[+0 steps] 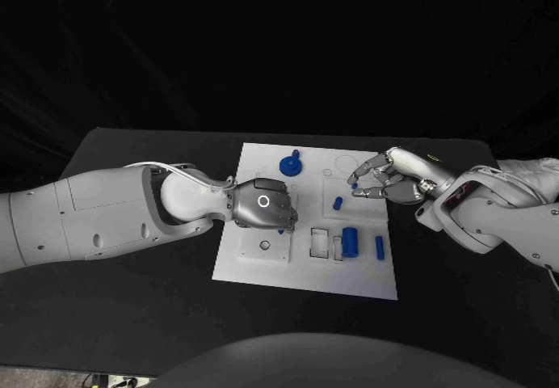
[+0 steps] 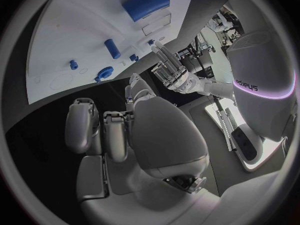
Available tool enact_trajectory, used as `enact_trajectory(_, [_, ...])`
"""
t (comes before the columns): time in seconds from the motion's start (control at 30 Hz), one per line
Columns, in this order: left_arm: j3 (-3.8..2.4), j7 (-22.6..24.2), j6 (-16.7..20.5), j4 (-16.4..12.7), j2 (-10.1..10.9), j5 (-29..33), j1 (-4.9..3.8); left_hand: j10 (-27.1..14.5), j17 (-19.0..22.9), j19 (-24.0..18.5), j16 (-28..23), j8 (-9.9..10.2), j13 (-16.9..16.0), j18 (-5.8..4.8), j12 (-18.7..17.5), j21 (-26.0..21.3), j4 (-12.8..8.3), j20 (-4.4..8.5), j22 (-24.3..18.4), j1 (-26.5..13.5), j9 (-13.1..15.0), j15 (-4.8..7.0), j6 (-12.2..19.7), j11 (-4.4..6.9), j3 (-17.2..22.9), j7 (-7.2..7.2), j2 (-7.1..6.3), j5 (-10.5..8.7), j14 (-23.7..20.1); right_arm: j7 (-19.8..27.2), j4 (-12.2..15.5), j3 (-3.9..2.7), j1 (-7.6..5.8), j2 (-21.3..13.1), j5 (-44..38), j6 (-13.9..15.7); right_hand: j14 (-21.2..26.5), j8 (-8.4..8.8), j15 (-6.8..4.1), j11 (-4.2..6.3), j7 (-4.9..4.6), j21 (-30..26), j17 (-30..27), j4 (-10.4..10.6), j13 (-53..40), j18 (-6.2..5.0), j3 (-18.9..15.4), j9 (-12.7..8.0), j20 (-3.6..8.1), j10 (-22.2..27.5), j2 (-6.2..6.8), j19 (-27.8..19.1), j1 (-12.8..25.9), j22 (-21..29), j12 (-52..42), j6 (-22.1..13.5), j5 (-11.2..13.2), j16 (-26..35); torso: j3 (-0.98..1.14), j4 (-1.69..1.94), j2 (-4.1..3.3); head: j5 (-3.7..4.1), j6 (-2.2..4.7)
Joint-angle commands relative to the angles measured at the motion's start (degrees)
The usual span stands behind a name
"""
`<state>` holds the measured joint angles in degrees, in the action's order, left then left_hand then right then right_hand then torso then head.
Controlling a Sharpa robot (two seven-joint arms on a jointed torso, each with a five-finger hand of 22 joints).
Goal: Assemble the parts on the task board
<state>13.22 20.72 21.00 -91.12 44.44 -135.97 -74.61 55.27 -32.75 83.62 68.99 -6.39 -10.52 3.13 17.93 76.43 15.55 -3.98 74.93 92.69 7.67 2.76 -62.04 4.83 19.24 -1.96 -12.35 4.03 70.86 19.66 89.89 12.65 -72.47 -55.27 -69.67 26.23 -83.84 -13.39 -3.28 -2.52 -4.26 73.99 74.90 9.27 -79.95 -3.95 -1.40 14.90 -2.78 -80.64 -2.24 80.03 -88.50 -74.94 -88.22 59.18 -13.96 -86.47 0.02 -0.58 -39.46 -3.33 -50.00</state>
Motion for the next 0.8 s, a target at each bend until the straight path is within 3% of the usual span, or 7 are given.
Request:
enact_trajectory(0.03, [-0.03,-1.1,1.1,0.1,-0.3,-1.2,0.17,-0.3,0.3,-0.2,0.2,-0.3,-0.3,-0.15,0.5,-0.4,0.0,-0.21,11.0,-0.7,0.1,-0.1,-0.4,-0.18,0.4,-0.06,-0.07,-0.15,-0.5,-0.3,0.1,0.01,0.07,-0.1,0.1,-1.2,-3.5,0.14,0.05,2.9,-0.05,-0.1,11.1,0.4,-8.0,0.29,0.0,0.1,-0.37,-7.0,-0.09,0.0,0.4,-10.2,0.2,-0.1,0.3,0.0,0.01,-0.05,-0.03,-0.06,0.0])
enact_trajectory(0.37, [-0.03,-2.0,0.6,1.3,-0.9,-1.2,0.71,-1.5,2.1,-0.8,-0.6,-0.5,-1.2,0.04,1.3,-1.3,-0.2,-0.28,10.8,-1.3,0.0,-0.21,-0.5,-0.28,0.6,0.12,-0.09,-0.29,-1.7,-0.5,0.1,0.02,0.08,-0.3,0.5,-1.5,-3.5,0.05,0.1,2.85,-0.04,-0.1,11.1,0.4,-8.0,0.29,0.1,0.3,-0.43,-7.0,-0.07,0.0,0.4,-10.2,0.2,0.2,0.4,0.0,-0.01,-0.11,-0.07,-0.02,0.0])
enact_trajectory(0.8, [-0.04,-3.4,0.8,2.9,-1.9,-0.2,2.19,-3.7,3.1,-1.2,-0.9,-1.2,-1.9,0.17,1.6,-2.0,0.1,-0.39,10.6,-2.9,0.2,-0.43,-1.3,-0.07,0.3,-0.09,-0.34,-1.2,-2.6,-0.6,0.2,0.02,0.08,-0.4,0.7,-1.9,-3.5,-0.12,0.18,2.77,0.01,-0.2,11.1,0.4,-8.0,0.27,0.2,0.5,-0.51,-7.0,-0.03,-0.1,0.4,-10.2,0.3,0.8,0.5,0.0,-0.06,-0.09,0.03,0.1,0.0])
